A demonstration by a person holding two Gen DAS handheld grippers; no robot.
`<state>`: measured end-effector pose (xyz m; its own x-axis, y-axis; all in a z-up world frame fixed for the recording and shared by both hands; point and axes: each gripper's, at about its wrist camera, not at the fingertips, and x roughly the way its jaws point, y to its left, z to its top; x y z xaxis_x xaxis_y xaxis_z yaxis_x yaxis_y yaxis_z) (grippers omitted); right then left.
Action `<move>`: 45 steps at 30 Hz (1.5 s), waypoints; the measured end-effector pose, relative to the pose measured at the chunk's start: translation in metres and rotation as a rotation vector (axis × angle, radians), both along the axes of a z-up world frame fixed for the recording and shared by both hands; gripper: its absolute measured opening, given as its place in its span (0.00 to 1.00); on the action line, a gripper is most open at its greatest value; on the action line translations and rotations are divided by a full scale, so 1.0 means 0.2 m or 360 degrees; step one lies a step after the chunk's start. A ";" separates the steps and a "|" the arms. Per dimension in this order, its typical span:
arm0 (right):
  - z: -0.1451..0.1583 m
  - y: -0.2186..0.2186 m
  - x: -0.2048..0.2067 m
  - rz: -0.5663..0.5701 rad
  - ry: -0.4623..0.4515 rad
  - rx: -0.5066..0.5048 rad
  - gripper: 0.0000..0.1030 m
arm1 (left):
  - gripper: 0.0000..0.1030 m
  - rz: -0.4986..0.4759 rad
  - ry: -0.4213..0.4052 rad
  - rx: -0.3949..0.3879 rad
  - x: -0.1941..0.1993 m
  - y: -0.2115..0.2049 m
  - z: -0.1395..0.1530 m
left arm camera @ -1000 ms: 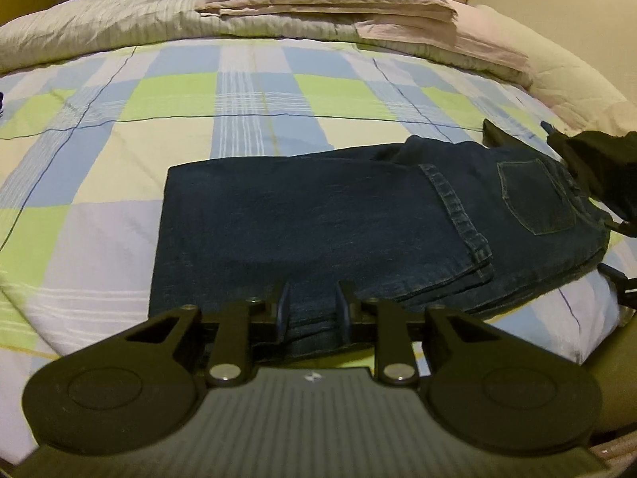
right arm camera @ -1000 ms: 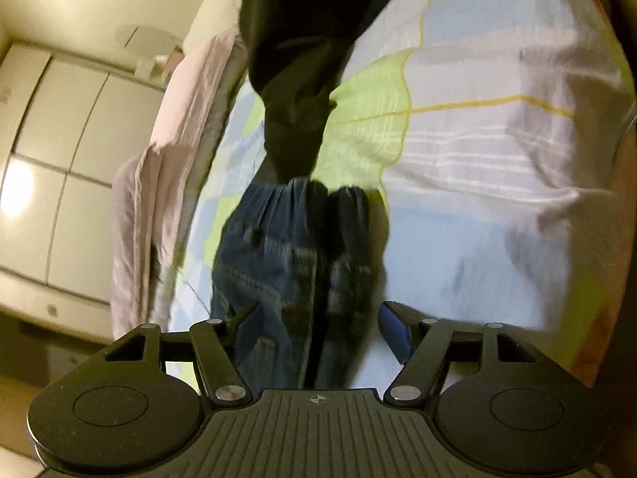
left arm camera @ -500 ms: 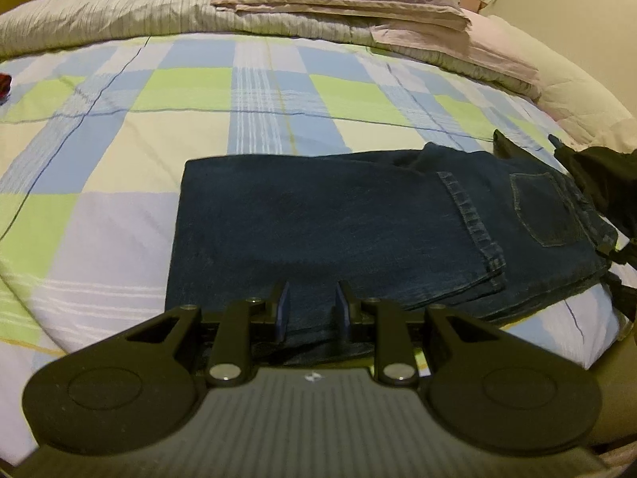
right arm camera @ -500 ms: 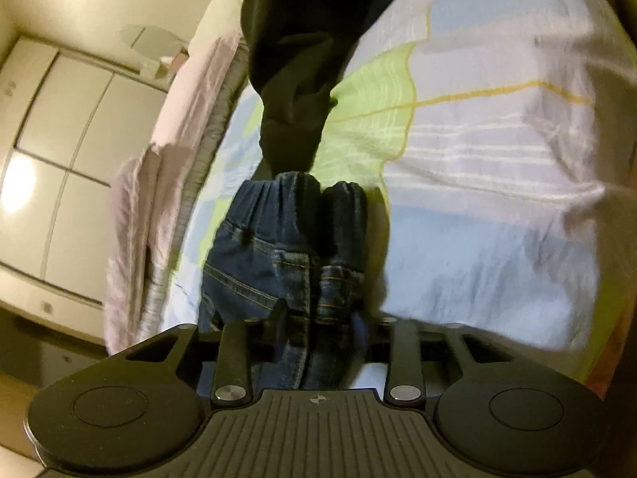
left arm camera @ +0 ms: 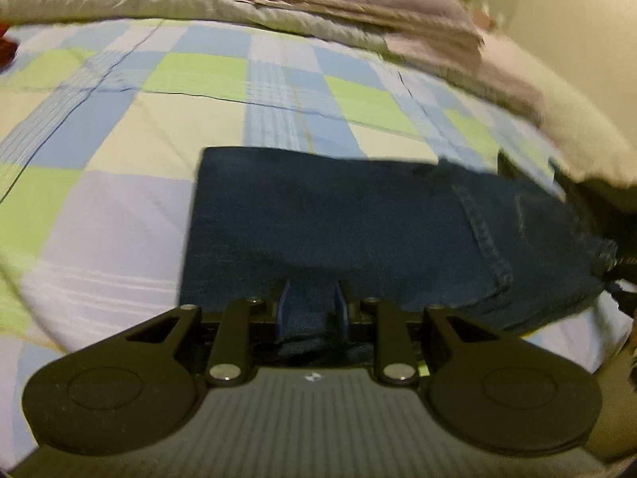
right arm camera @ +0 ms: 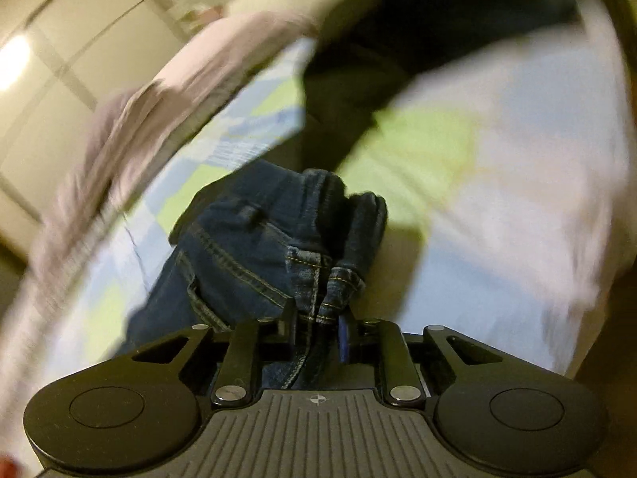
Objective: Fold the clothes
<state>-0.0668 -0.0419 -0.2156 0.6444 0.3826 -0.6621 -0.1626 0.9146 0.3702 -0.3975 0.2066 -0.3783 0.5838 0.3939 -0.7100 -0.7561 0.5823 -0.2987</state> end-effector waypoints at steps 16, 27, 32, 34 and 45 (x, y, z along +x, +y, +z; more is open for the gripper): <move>0.01 1.22 -1.37 0.1686 -0.1589 -0.0688 0.15 | 0.16 0.0404 -0.0293 -0.0281 -0.67 0.21 0.03; -0.30 1.35 -1.64 0.1928 -0.1570 -0.0889 0.14 | 0.16 0.0440 -0.0332 -0.0373 -0.81 0.21 -0.06; -0.31 1.31 -1.65 0.2009 -0.1528 -0.0777 0.14 | 0.16 0.0432 -0.0316 -0.0391 -0.79 0.20 -0.10; -0.40 1.34 -1.67 0.2084 -0.1479 -0.0861 0.14 | 0.16 0.0433 -0.0316 -0.0387 -0.78 0.20 -0.11; -0.44 1.35 -1.72 0.2183 -0.1540 -0.0894 0.12 | 0.16 0.0411 -0.0310 -0.0381 -0.78 0.20 -0.11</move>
<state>-0.4113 0.2287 -0.3045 0.2889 0.8147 -0.5028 -0.7994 -0.0836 -0.5949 -0.5531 0.2460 -0.3995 0.6200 0.3823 -0.6851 -0.7843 0.2768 -0.5553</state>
